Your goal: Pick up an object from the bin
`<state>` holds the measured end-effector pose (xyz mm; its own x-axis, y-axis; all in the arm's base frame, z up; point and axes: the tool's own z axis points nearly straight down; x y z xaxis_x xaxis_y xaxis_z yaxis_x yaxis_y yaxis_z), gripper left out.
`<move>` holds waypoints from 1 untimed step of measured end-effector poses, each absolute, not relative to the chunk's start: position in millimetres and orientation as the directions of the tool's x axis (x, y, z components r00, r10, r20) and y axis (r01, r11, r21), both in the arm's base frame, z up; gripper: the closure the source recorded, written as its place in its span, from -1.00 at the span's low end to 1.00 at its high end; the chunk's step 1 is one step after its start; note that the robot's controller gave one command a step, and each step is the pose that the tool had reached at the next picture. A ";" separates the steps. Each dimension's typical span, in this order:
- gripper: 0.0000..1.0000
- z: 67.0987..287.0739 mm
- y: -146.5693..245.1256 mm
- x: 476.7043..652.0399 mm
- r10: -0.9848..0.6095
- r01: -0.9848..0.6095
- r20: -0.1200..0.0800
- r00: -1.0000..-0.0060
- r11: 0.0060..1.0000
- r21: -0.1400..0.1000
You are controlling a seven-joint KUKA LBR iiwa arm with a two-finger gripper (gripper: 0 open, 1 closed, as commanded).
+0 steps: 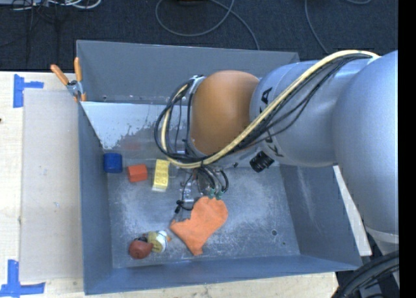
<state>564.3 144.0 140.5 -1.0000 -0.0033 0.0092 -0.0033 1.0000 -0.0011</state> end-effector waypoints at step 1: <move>-1.00 145.3 143.3 566.0 0.000 0.000 0.002 -1.000 1.000 0.000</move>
Offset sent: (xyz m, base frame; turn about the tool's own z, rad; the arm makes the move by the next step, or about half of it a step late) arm -0.0293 -0.0360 -0.0295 0.0819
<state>566.0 143.3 145.3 -1.0000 -0.0002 0.0021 -0.0002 1.0000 -0.0002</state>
